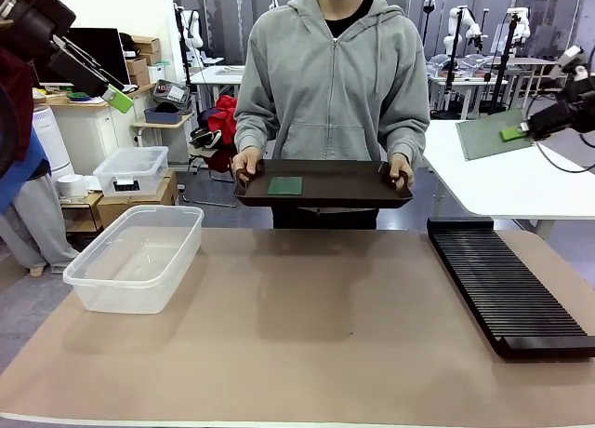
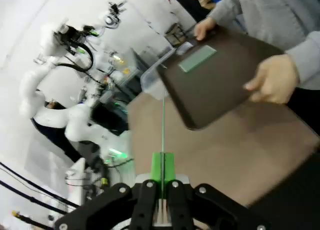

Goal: Sort PCBs into racks and boxes based on the side picked up.
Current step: If the short side of the Blank PCB is picked up, insert it into the PCB Rack ; if the long side is picked up, place it in the Organizing box.

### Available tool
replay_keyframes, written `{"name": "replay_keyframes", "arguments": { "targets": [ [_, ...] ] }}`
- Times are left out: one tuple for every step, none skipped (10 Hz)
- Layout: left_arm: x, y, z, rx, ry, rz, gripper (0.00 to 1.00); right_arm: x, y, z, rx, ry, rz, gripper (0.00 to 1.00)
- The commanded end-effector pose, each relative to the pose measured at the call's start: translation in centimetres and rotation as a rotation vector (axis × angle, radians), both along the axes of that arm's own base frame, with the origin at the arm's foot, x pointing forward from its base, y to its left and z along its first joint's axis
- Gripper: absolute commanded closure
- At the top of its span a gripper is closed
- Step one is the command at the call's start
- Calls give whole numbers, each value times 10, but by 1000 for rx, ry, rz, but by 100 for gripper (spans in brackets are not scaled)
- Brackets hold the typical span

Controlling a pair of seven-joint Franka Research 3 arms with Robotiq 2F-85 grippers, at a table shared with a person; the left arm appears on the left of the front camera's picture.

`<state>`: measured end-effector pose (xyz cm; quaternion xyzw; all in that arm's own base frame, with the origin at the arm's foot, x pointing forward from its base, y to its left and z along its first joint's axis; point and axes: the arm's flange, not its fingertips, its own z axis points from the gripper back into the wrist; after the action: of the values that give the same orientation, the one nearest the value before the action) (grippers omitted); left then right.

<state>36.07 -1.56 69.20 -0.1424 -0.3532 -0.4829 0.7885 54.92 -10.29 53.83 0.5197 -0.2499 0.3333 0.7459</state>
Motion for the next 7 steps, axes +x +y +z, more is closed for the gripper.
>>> {"name": "replay_keyframes", "arguments": {
  "targets": [
    [1, 0, -2, -1, -5, 0, 0, -15, -33, -17, -14, -57, -81, 98],
    [1, 0, -2, -1, -5, 0, 0, -22, -50, -23, -1, -53, -88, 98],
    [1, 0, -2, -1, -5, 0, 0, -28, -63, -29, 65, -26, -88, 98],
    [1, 0, -2, -1, -5, 0, 0, -11, -46, -14, -12, -51, -75, 98],
    [1, 0, -2, -1, -5, 0, 0, -11, -46, -14, -12, -51, -75, 98],
    [1, 0, -2, -1, -5, 0, 0, -11, -46, -14, -12, -51, -75, 98],
    [1, 0, -2, -1, -5, 0, 0, -11, -46, -14, -12, -51, -75, 98]
  ]
}}
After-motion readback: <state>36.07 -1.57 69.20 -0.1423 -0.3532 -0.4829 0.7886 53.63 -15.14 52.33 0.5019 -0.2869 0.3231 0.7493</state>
